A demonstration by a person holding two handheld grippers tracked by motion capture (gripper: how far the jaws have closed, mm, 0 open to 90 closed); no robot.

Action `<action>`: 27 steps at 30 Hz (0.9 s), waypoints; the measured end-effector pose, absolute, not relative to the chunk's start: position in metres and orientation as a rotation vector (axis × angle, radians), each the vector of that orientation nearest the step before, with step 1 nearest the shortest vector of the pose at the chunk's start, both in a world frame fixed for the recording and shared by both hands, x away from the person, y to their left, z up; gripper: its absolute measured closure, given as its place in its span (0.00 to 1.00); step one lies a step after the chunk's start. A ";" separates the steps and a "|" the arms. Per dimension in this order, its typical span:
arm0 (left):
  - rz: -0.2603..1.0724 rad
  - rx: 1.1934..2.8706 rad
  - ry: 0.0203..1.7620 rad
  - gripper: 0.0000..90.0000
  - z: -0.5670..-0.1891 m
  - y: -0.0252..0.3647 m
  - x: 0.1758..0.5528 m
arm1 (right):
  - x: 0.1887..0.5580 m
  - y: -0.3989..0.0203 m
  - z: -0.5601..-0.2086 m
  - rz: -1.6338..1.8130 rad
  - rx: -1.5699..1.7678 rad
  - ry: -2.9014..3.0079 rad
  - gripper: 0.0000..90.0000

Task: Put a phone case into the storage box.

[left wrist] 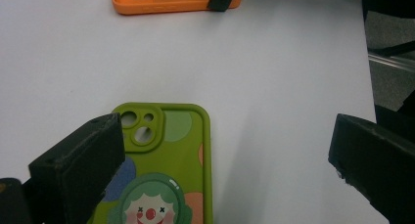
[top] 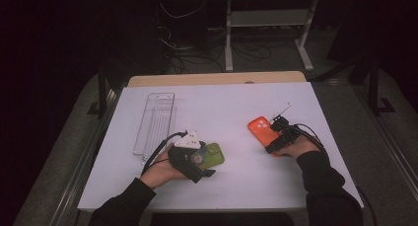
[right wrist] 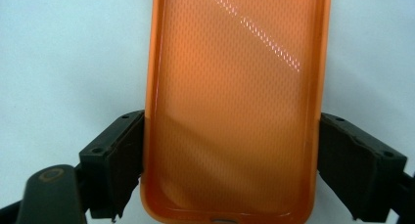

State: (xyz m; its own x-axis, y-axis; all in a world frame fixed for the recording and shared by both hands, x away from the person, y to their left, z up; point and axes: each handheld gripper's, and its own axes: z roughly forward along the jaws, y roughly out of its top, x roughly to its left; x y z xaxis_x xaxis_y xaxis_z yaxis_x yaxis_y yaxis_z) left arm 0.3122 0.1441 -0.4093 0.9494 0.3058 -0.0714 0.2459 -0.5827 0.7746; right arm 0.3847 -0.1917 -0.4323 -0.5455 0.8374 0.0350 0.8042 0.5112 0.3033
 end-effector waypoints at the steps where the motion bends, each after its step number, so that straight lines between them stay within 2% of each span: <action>1: 0.086 2.220 0.387 0.00 -0.409 0.144 0.312 | 0.385 -0.192 -0.432 0.433 1.435 2.627 0.17; 13: 0.085 2.225 0.386 0.00 -0.410 0.144 0.313 | 0.385 -0.192 -0.430 0.437 1.425 2.627 0.17; 27: 0.081 2.225 0.384 0.00 -0.409 0.144 0.314 | 0.385 -0.198 -0.412 0.541 1.371 2.630 0.17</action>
